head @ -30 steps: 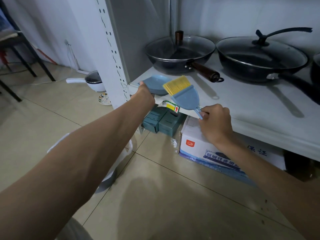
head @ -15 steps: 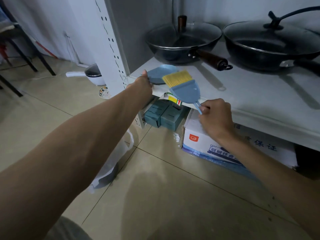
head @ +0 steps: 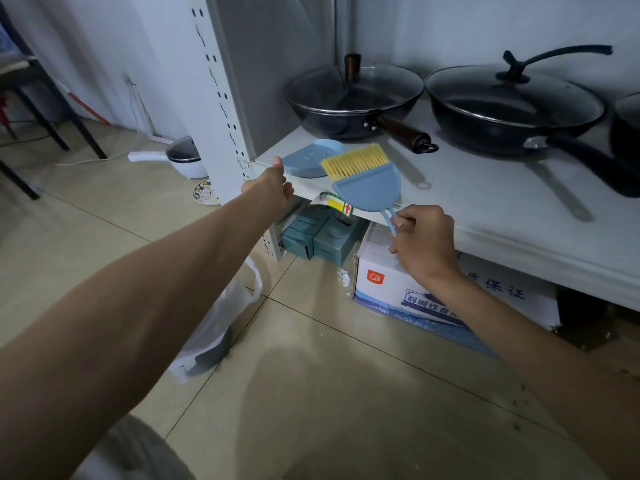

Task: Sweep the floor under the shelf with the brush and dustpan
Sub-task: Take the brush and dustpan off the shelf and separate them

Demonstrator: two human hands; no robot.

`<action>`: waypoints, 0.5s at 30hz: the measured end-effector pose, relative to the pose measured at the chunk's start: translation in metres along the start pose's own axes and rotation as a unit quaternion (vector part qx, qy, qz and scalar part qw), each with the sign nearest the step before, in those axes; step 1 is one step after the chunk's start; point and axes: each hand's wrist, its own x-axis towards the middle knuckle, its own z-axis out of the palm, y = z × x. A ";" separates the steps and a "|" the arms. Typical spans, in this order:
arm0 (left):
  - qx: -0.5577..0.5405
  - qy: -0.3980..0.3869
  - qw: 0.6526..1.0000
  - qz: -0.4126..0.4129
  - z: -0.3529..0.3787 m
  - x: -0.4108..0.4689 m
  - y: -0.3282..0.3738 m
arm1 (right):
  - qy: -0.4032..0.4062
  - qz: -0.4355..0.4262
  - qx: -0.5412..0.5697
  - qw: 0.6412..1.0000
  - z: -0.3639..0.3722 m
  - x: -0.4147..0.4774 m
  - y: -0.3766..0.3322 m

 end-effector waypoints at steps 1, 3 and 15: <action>-0.004 0.003 1.000 0.002 -0.005 -0.004 0.000 | -0.003 0.009 0.002 1.000 -0.002 -0.002 -0.003; -0.002 0.007 1.000 0.010 -0.014 -0.021 0.002 | -0.002 0.013 0.000 1.000 -0.007 -0.007 -0.007; 0.399 -0.048 0.903 0.155 -0.104 -0.060 -0.004 | -0.079 0.015 0.006 0.997 -0.009 -0.039 -0.043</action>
